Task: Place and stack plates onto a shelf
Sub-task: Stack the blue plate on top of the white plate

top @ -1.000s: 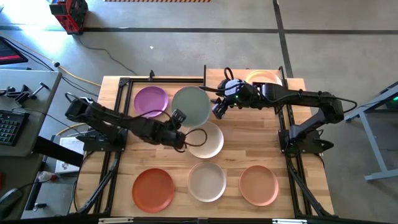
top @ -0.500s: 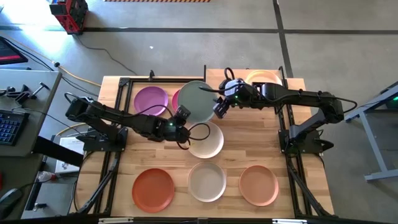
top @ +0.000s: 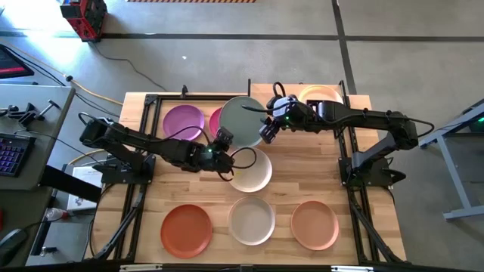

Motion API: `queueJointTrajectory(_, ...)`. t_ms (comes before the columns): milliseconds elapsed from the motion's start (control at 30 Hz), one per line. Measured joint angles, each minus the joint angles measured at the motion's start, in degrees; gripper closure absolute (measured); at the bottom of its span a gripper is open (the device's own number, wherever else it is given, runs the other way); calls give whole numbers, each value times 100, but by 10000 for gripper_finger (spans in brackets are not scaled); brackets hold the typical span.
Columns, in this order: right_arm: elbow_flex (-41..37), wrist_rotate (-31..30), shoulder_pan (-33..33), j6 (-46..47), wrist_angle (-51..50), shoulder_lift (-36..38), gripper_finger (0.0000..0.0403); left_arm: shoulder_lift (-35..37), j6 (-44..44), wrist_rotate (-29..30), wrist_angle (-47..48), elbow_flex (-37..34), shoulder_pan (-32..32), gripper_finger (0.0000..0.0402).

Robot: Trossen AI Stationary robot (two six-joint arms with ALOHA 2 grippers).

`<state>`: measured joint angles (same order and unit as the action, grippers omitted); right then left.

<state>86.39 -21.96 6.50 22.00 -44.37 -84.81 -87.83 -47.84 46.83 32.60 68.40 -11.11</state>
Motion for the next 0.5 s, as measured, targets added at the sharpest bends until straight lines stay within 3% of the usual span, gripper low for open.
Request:
queueJointTrajectory(300,0,-33,5,-179,6,-5,391,0,0,-31,-37,0,-9,398)
queueJointTrajectory(500,0,-50,7,-238,-3,-3,397,-2,4,-45,-215,-4,-7,398)
